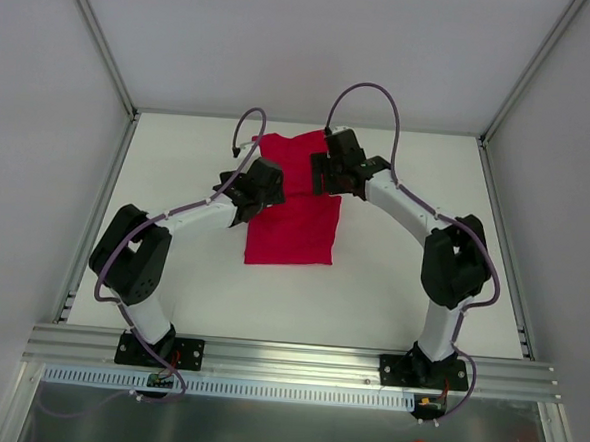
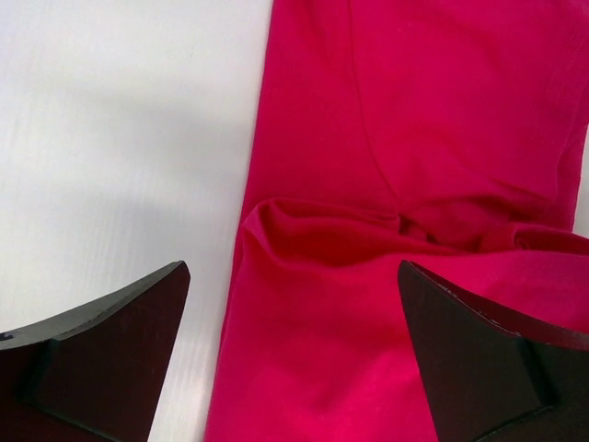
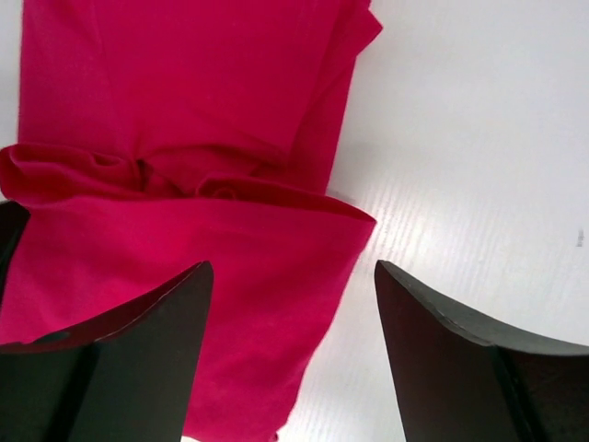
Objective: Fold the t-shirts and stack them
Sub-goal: Fold the folded rectangular tshirt in 1/3 of the way
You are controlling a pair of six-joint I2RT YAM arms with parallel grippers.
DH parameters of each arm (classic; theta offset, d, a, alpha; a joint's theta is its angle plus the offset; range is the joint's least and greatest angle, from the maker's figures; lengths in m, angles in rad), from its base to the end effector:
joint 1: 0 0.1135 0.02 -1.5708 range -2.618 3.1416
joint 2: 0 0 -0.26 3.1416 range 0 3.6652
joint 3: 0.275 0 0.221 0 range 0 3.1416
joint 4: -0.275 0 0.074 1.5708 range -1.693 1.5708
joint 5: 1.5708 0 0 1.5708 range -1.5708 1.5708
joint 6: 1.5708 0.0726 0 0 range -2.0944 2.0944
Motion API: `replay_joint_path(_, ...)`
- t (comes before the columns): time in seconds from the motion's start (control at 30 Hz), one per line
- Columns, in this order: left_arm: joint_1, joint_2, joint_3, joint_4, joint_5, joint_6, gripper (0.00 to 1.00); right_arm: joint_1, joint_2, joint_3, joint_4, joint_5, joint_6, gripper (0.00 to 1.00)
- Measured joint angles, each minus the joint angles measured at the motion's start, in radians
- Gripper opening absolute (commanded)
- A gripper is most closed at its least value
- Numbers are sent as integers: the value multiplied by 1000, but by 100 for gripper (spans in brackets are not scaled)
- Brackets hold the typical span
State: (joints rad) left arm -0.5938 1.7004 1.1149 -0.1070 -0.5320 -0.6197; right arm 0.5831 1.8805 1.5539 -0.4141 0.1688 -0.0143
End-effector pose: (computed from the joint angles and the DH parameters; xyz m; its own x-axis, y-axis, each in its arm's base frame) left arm 0.3266 -0.1760 0.2166 -0.5229 -0.2509 -0.8146 -0.1782 0.9668 -0.1834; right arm 0.3635 0.2251 0.2515 -0.5570 -0.3843 -0.7363 -0.4473 0.8858 -0.1239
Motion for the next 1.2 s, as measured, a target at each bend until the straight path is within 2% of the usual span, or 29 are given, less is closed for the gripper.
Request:
replay_joint_path(0.1, 0, -3, -2, 8, 8, 7, 99, 0, -18, 0, -14, 32, -27, 76)
replay_joint_path(0.17, 0, -25, -27, 26, 24, 8, 99, 0, -48, -11, -13, 38, -38, 71)
replay_joint_path(0.4, -1, -91, -74, 60, 69, 23, 99, 2, -249, -197, 30, 15, -16, 69)
replay_joint_path(0.7, 2, 32, -72, 151, 131, 62, 99, 14, -330, -320, 44, 2, 11, 66)
replay_joint_path(0.93, 39, 162, -23, 163, 167, 66, 99, 14, -330, -342, 56, -5, 37, 66)
replay_joint_path(1.2, 46, 165, 0, 179, 162, 92, 98, 14, -249, -337, 68, -9, 37, 66)
